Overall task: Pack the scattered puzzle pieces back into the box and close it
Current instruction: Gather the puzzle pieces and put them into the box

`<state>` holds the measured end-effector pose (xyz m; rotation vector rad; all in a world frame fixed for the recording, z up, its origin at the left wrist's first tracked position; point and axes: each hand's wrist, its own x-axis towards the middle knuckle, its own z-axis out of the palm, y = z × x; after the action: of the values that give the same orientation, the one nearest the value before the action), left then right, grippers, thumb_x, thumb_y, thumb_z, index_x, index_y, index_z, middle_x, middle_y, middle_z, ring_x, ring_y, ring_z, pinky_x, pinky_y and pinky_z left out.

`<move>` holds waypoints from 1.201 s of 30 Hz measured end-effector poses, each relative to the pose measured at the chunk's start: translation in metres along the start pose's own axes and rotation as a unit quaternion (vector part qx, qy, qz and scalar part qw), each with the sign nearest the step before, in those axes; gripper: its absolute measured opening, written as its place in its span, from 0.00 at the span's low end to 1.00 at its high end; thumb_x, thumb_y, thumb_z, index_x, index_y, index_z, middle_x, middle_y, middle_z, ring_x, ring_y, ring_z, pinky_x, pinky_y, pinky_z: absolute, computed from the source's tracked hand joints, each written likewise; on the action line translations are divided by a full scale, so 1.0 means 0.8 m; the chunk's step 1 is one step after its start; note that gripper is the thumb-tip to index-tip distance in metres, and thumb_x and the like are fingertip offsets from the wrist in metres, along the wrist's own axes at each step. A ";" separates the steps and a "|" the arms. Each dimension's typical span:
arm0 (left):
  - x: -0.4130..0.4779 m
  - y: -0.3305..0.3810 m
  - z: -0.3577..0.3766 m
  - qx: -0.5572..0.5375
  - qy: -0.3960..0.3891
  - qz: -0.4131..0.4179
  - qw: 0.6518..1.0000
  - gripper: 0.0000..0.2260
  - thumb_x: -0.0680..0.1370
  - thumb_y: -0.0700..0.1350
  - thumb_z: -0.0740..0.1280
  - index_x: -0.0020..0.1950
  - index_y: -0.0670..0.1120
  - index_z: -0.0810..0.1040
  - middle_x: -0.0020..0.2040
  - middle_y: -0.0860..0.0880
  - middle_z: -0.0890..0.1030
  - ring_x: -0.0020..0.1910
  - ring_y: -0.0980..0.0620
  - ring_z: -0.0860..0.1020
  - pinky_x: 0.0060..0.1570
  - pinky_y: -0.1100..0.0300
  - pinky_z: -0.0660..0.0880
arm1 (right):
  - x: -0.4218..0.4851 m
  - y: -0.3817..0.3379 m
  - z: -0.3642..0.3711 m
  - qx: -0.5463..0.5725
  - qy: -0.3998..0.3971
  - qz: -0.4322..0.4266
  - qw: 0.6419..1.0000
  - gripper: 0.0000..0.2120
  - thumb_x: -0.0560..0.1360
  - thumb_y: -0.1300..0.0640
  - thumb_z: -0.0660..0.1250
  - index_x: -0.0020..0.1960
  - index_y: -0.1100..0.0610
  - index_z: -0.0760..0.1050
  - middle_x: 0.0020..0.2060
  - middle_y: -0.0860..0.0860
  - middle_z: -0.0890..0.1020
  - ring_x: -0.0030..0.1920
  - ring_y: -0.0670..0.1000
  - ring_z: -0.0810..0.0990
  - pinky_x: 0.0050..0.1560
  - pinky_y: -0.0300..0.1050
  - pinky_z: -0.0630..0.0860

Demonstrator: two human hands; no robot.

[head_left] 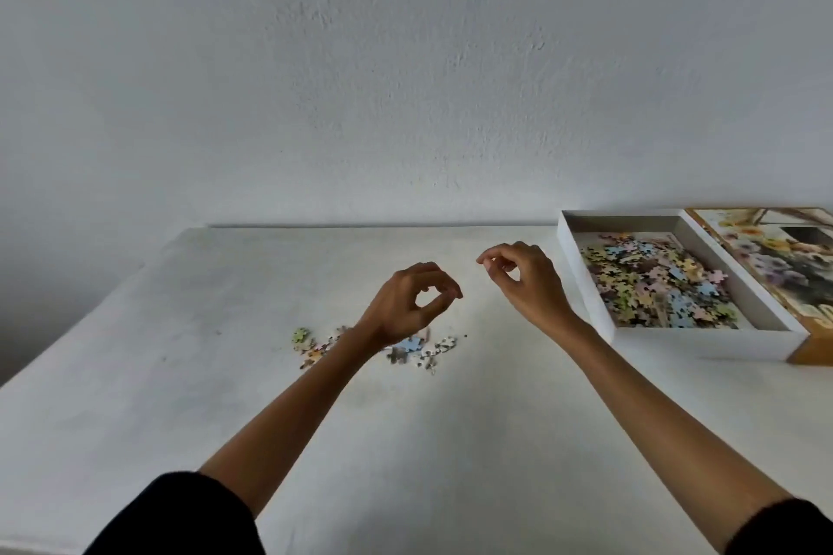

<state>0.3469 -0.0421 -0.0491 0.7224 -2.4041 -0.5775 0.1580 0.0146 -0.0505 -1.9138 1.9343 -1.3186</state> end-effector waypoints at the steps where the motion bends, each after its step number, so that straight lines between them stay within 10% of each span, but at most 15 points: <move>1: -0.014 -0.012 -0.010 0.010 0.004 -0.011 1.000 0.14 0.75 0.54 0.58 0.47 0.51 0.80 0.47 0.52 0.80 0.47 0.58 0.76 0.47 0.61 0.73 | -0.006 -0.010 0.015 0.004 -0.007 0.002 1.000 0.06 0.75 0.56 0.63 0.48 0.53 0.79 0.43 0.52 0.81 0.46 0.51 0.75 0.45 0.44 0.73; 9: -0.133 -0.092 -0.043 0.131 0.034 -0.202 0.970 0.19 0.78 0.57 0.56 0.66 0.50 0.69 0.66 0.47 0.69 0.67 0.47 0.66 0.65 0.52 0.63 | -0.064 -0.036 0.127 -0.139 -0.160 0.072 0.975 0.24 0.78 0.44 0.50 0.72 0.51 0.57 0.73 0.54 0.61 0.74 0.54 0.56 0.72 0.50 0.52; 15: -0.133 -0.098 -0.032 0.150 -0.090 -0.222 0.959 0.27 0.80 0.56 0.49 0.75 0.47 0.47 0.77 0.46 0.49 0.76 0.50 0.45 0.74 0.52 0.43 | -0.052 -0.062 0.164 -0.167 -0.249 0.091 0.949 0.25 0.80 0.47 0.44 0.74 0.52 0.42 0.76 0.52 0.43 0.75 0.52 0.40 0.74 0.49 0.40; 25: -0.125 -0.105 -0.046 0.131 -0.140 -0.152 0.970 0.38 0.75 0.61 0.60 0.75 0.45 0.45 0.77 0.47 0.49 0.76 0.52 0.46 0.74 0.59 0.43 | -0.018 -0.050 0.161 -0.067 -0.318 -0.044 0.945 0.19 0.80 0.51 0.49 0.71 0.49 0.59 0.74 0.45 0.59 0.75 0.45 0.51 0.75 0.48 0.48; 32: -0.129 -0.117 -0.045 0.109 -0.095 -0.070 0.987 0.32 0.72 0.65 0.57 0.71 0.48 0.62 0.67 0.48 0.67 0.66 0.51 0.64 0.64 0.61 0.59 | -0.055 -0.050 0.138 -0.126 -0.270 -0.101 0.949 0.38 0.68 0.29 0.49 0.71 0.47 0.58 0.70 0.47 0.64 0.69 0.47 0.60 0.69 0.46 0.58; 36: -0.127 -0.122 -0.040 0.107 -0.061 -0.041 0.992 0.26 0.72 0.63 0.55 0.61 0.48 0.72 0.54 0.47 0.72 0.52 0.52 0.67 0.52 0.62 0.64 | -0.054 -0.047 0.144 -0.161 -0.221 -0.109 0.956 0.30 0.71 0.32 0.50 0.65 0.48 0.67 0.59 0.52 0.70 0.58 0.52 0.66 0.57 0.49 0.66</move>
<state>0.4733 -0.0629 -0.1167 0.9036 -2.5868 -0.4102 0.2671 0.0025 -0.1181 -2.3763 1.8232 -0.5480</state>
